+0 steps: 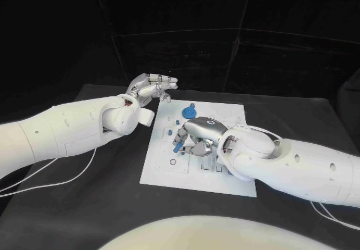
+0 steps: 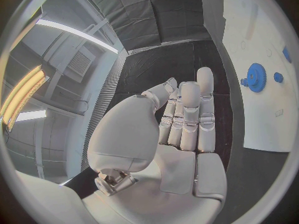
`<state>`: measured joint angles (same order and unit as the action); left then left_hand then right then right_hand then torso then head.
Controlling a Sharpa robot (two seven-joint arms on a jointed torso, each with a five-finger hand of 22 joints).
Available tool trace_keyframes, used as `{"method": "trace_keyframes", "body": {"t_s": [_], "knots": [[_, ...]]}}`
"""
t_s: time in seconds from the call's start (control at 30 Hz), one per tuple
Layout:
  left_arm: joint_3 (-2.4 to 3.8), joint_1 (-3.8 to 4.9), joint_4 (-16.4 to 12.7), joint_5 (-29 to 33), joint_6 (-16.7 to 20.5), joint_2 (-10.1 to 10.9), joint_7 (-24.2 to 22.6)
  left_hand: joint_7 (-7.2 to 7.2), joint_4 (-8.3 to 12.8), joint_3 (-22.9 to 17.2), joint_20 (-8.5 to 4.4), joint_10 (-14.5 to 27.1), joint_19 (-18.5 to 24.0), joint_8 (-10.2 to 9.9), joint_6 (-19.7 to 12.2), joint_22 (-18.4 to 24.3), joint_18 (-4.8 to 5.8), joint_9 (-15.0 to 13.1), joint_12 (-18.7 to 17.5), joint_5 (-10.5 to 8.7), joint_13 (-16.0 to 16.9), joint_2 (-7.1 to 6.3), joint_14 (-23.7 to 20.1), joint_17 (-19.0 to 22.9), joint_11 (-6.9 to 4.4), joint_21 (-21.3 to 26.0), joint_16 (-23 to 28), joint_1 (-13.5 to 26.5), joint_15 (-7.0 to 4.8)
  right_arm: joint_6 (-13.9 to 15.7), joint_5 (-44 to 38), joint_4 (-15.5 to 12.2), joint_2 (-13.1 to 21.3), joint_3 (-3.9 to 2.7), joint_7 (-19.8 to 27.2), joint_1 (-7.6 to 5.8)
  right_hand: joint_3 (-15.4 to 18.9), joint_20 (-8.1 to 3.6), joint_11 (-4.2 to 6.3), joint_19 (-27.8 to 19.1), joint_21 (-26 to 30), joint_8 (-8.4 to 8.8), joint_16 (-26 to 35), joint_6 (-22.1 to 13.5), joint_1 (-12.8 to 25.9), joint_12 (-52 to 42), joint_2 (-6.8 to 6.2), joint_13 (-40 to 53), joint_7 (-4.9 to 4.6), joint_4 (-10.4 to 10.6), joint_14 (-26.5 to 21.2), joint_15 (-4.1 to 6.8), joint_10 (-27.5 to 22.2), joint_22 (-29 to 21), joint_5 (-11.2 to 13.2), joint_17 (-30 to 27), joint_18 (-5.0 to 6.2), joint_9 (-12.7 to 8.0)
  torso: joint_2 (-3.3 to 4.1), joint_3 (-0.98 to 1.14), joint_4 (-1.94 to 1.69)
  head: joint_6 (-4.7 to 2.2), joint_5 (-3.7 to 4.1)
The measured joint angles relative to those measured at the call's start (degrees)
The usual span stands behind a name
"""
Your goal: Assemble the parts on the task board
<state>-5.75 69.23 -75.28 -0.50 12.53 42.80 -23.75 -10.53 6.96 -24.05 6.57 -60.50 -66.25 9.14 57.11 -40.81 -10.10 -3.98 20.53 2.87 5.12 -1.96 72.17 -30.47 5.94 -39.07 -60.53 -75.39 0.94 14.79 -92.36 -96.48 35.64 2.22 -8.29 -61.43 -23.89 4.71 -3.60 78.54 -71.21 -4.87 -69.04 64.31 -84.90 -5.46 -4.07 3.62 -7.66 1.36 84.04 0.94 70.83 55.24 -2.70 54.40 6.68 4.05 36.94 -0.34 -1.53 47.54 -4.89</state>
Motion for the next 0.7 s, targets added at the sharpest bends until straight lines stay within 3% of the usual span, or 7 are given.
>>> {"method": "trace_keyframes", "body": {"t_s": [0.33, 0.7], "knots": [[0.00, 0.01, 0.04, 0.00, 0.00, -0.35, 0.09, 0.00, 0.00, 0.00, 0.00, 0.00, 0.00, 0.00, 0.00, 0.00, 0.00, 0.00, 0.00, 0.00, 0.00, 0.00, 0.00, 0.00, 0.00, 0.00, 0.00, 0.00, 0.00, -3.38, -1.44, 2.68, -3.19, 0.42, 0.01, 1.73, -0.34, 0.00, -0.01, 0.00, 0.00, 0.11, 0.00, -0.01, 0.00, 0.25, 0.00, -0.01, 0.00, -0.04, 0.00, 0.00, 0.00, -0.12, 0.01, -0.11, 0.00, -0.01, 0.03, 0.07, 0.13, 0.47, -0.81], [0.00, 0.01, 0.12, 0.00, -0.01, -0.47, 0.12, 0.00, 0.00, 0.00, 0.00, 0.00, 0.00, 0.00, 0.00, -0.01, 0.00, 0.00, 0.00, 0.00, -0.01, 0.00, 0.00, 0.00, 0.00, 0.00, 0.00, 0.00, 0.00, -5.44, -3.05, 3.63, -4.07, 0.44, -0.29, 2.20, -0.34, 0.00, -0.01, 0.00, 0.00, 0.24, 0.00, -0.04, 0.00, 0.26, 0.00, -0.03, 0.03, -0.04, 0.00, 0.00, -0.01, -0.12, 0.02, -0.11, 0.00, -0.03, 0.03, 0.11, 0.15, 0.77, -1.12]]}}
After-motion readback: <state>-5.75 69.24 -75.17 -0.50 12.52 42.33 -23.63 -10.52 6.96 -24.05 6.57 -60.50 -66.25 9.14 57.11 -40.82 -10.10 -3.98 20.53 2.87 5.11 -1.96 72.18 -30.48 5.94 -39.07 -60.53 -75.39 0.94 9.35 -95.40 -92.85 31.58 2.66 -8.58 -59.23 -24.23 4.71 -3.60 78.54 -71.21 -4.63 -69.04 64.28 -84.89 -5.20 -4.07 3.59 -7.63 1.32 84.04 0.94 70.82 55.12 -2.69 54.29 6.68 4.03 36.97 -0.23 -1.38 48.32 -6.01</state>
